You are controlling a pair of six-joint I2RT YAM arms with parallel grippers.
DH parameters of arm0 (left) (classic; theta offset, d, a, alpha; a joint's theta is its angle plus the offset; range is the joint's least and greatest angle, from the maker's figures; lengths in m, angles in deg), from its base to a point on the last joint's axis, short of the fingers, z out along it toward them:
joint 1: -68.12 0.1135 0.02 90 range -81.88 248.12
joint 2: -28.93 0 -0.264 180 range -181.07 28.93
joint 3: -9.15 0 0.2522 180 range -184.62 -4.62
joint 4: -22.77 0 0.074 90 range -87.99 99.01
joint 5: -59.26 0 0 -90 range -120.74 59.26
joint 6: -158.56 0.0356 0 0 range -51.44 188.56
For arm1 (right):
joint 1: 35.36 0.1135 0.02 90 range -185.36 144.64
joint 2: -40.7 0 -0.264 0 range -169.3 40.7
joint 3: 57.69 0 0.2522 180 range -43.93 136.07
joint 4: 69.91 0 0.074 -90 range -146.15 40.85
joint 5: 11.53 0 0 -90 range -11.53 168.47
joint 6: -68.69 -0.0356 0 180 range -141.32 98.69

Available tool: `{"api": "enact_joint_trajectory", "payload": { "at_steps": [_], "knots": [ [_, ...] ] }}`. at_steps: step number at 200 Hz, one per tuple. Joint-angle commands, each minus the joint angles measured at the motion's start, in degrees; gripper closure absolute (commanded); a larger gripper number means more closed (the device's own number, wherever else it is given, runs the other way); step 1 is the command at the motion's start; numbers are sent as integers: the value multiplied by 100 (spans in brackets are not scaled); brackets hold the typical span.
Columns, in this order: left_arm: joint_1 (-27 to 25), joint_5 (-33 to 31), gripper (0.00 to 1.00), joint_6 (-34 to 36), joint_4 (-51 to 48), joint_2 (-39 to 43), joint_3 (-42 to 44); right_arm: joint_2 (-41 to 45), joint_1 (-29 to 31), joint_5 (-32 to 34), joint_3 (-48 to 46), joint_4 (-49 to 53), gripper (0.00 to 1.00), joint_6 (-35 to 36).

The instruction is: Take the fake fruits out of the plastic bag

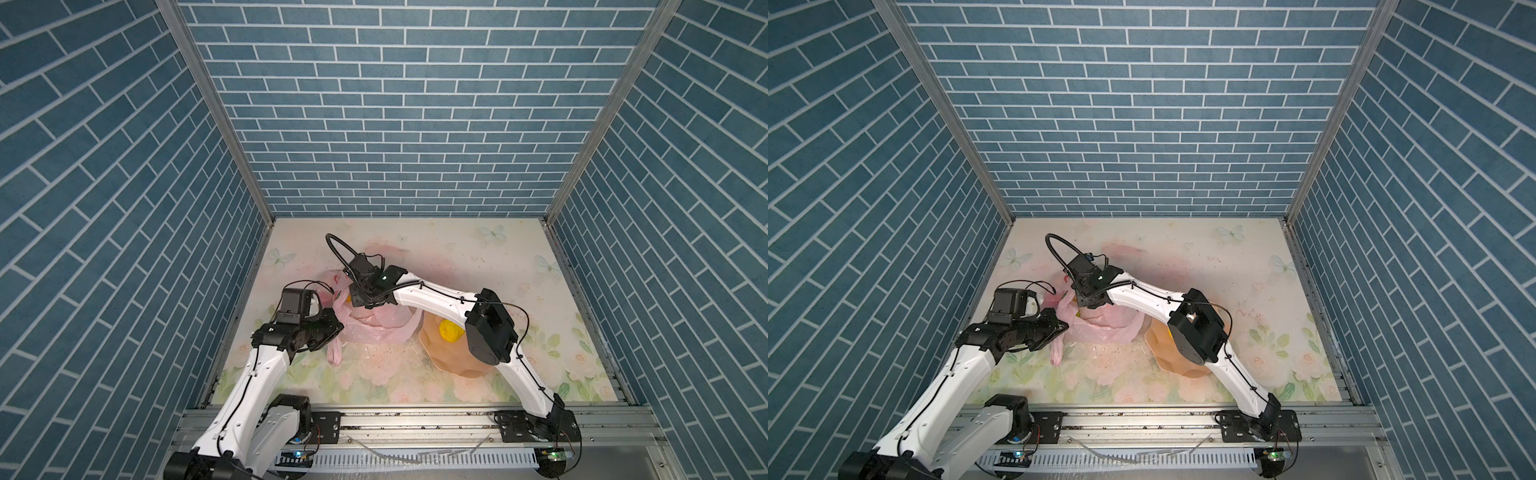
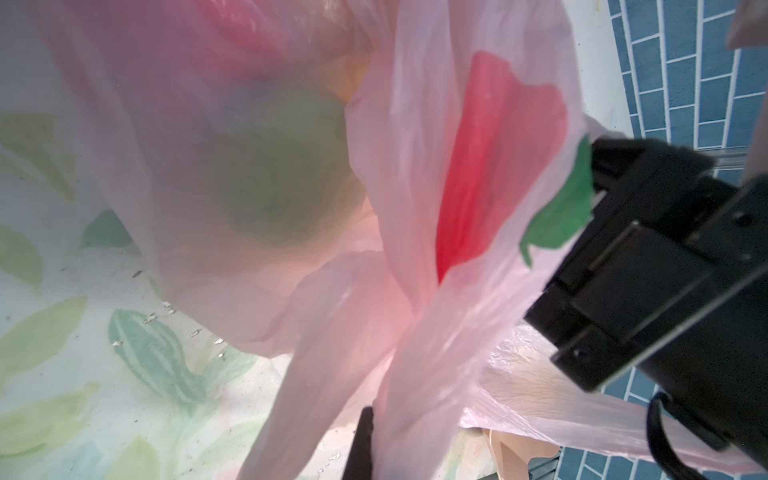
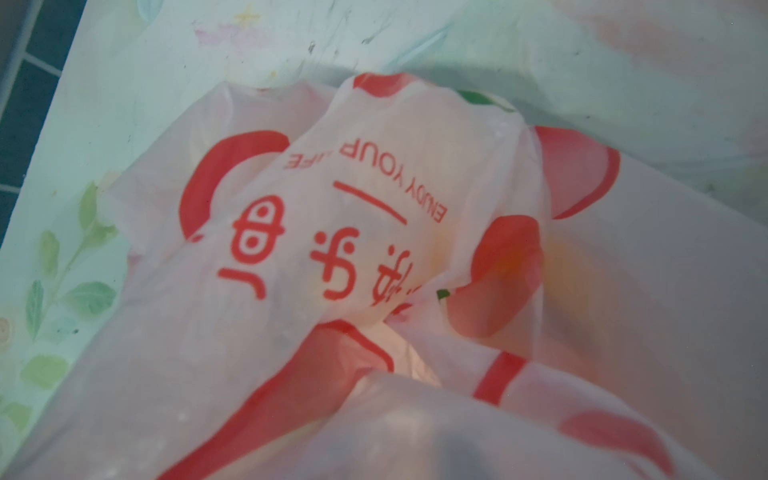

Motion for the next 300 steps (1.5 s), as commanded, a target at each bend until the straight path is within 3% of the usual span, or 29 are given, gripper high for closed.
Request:
{"api": "enact_joint_trajectory", "payload": {
  "at_steps": [1, 68, 125, 205, 300],
  "knots": [
    [-27, 83, 100, 3, -116, 44, 95, 32, -5, 754, 155, -278, 61, -123],
    [-24, 145, 100, 37, -64, 4, 126, -123, -310, 1409, 782, 252, 53, 536],
    [-24, 130, 100, 7, 124, -101, 163, 50, -507, 1165, 432, 580, 53, 1007],
    [-24, 188, 100, -109, 554, -386, 51, 650, -119, 469, 154, 1093, 49, 765],
    [-24, 347, 100, -134, 744, -462, 71, 164, 10, 146, 214, 848, 46, 78]
  ]
}}
